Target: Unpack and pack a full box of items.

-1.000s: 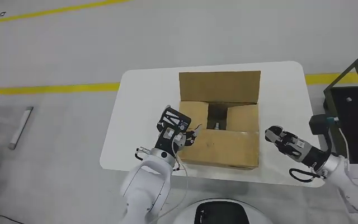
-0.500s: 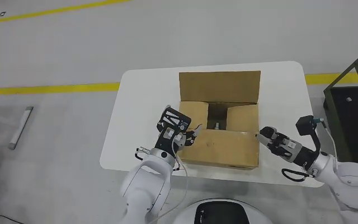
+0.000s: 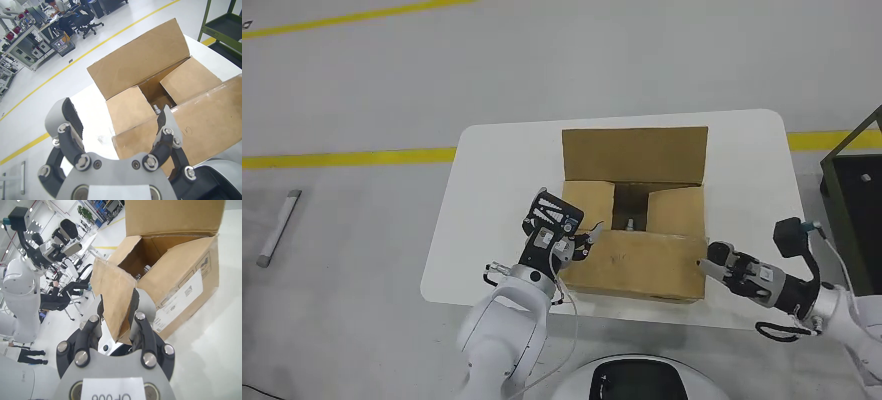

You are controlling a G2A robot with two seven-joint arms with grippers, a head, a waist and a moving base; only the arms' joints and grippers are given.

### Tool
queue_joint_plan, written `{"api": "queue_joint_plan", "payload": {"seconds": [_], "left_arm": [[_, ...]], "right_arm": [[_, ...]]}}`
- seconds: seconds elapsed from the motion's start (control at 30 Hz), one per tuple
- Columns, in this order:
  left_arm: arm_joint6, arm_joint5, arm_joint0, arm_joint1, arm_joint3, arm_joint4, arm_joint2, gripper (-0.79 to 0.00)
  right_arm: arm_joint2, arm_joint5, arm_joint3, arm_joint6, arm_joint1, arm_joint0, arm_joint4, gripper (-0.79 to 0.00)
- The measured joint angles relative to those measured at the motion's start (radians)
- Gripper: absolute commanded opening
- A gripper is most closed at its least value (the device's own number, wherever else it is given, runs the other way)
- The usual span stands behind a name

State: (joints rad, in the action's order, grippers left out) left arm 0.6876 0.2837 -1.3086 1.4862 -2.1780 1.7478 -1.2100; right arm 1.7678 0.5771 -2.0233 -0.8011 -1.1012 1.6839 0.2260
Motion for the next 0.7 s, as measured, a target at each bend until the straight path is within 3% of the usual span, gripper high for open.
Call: {"api": "queue_joint_plan", "payload": {"seconds": [0.2,0.27,0.3,0.57,0.7], "left_arm": [[0.000,0.000,0.000,0.000,0.000,0.000,0.000,0.000],[0.000,0.000,0.000,0.000,0.000,0.000,0.000,0.000],[0.000,0.000,0.000,0.000,0.000,0.000,0.000,0.000],[-0.023,-0.008,-0.009,-0.003,-0.013,-0.008,0.001,0.000],[0.016,-0.021,0.012,-0.001,-0.025,-0.030,0.005,0.000]], "right_arm": [[0.023,0.070,-0.038,-0.079,0.014,0.036,-0.027,-0.514],[0.033,0.096,-0.048,-0.090,0.017,0.044,-0.008,-0.622],[0.041,0.113,-0.055,-0.085,0.019,0.048,0.015,-0.785],[0.045,0.198,-0.085,0.094,0.015,0.080,0.165,-0.785],[0.055,0.238,-0.103,0.221,0.009,0.086,0.269,-0.785]]}}
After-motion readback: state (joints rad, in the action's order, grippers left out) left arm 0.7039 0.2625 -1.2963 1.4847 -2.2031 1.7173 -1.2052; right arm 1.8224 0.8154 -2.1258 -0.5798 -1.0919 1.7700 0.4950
